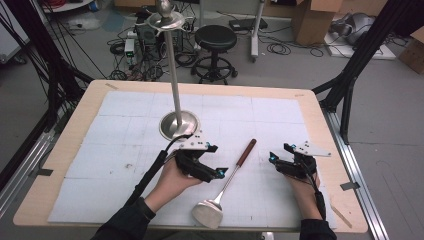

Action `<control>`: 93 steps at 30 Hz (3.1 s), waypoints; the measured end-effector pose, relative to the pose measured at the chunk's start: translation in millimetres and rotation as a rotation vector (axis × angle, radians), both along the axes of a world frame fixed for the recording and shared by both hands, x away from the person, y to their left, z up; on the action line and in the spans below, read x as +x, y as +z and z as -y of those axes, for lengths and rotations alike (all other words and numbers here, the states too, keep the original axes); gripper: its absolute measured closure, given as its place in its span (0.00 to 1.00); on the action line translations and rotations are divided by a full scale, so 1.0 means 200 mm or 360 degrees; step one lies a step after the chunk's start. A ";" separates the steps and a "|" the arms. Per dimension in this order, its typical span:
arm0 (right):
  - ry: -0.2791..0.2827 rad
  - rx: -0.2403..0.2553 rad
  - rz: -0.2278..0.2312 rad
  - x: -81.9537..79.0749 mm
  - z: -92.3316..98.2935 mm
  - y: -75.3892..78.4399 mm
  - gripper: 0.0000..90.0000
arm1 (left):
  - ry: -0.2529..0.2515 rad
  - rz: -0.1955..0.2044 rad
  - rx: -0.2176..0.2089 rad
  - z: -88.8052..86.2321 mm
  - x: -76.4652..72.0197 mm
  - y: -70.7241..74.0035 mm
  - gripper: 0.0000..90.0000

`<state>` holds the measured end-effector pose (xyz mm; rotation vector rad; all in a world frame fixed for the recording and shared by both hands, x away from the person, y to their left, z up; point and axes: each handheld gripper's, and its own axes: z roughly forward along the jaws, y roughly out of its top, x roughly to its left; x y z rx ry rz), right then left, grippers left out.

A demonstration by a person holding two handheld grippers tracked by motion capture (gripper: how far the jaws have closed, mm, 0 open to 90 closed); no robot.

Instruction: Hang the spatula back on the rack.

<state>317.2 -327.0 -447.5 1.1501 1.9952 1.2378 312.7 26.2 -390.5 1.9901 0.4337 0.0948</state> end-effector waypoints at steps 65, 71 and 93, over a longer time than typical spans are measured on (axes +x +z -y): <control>-0.0006 0.0020 0.0026 0.00 0.01 0.00 0.34 | 0.0077 -0.0084 0.0677 0.27 0.01 -0.21 0.92; -0.0013 0.0016 0.0028 0.00 0.01 0.00 0.34 | 0.0079 -0.0111 0.0710 0.29 0.02 -0.20 0.93; -0.0176 0.0159 0.0198 -0.05 0.07 0.05 0.35 | 0.0032 -0.0111 0.0622 0.13 0.05 -0.11 0.94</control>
